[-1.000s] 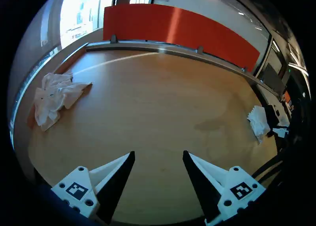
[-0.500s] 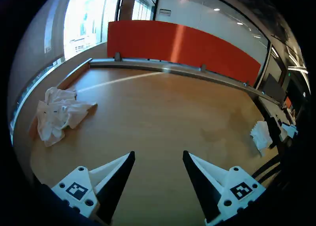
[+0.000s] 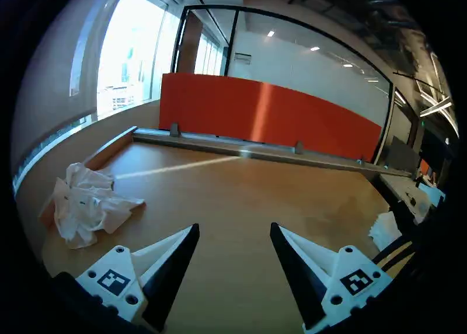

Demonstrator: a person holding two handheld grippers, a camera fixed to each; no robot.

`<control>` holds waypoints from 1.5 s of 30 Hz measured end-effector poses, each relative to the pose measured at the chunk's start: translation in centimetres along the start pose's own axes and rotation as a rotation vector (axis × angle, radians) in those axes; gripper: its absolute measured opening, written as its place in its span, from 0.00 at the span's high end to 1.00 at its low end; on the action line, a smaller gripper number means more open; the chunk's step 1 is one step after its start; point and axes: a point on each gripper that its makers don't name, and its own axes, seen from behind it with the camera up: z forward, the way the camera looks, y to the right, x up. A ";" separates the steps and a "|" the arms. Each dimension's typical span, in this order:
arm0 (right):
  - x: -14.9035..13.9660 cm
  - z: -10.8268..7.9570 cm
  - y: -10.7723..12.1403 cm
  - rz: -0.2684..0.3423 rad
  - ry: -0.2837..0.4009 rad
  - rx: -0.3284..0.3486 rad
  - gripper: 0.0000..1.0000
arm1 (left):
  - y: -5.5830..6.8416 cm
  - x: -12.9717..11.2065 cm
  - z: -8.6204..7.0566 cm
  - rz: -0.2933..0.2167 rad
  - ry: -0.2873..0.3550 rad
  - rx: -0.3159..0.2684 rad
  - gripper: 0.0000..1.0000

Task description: Fold towel

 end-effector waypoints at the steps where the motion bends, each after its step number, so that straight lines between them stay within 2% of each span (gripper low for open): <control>1: 0.2 0.2 -0.4 0.004 0.007 0.001 0.02 | -0.1 0.5 0.1 -0.002 0.018 0.001 0.10; 6: 1.4 0.9 -2.7 0.024 0.045 0.003 0.02 | -0.8 2.9 0.3 -0.011 0.111 0.001 0.10; 15: 2.3 2.2 -6.4 -0.017 0.071 0.031 0.00 | -2.0 5.8 0.6 -0.005 0.213 0.015 0.10; 18: 2.5 2.7 -7.2 -0.016 0.071 0.031 0.00 | -1.9 6.3 0.7 -0.008 0.231 0.006 0.11; 21: 2.3 3.0 -8.1 -0.013 0.056 0.044 0.00 | -1.2 6.5 1.1 0.000 0.245 -0.019 0.11; 24: 2.0 3.2 -9.0 -0.012 0.037 0.063 0.00 | -0.9 6.4 1.5 0.027 0.258 -0.028 0.10; 33: 1.5 3.8 -10.1 -0.023 0.005 0.067 0.00 | -1.2 5.3 2.7 0.094 0.301 -0.003 0.11; 41: 0.8 4.2 -11.0 -0.039 -0.006 0.066 0.00 | -2.2 3.9 3.5 0.117 0.350 0.014 0.11; 45: 0.5 4.4 -11.4 -0.039 -0.008 0.063 0.00 | -3.1 2.9 3.8 0.144 0.370 0.025 0.10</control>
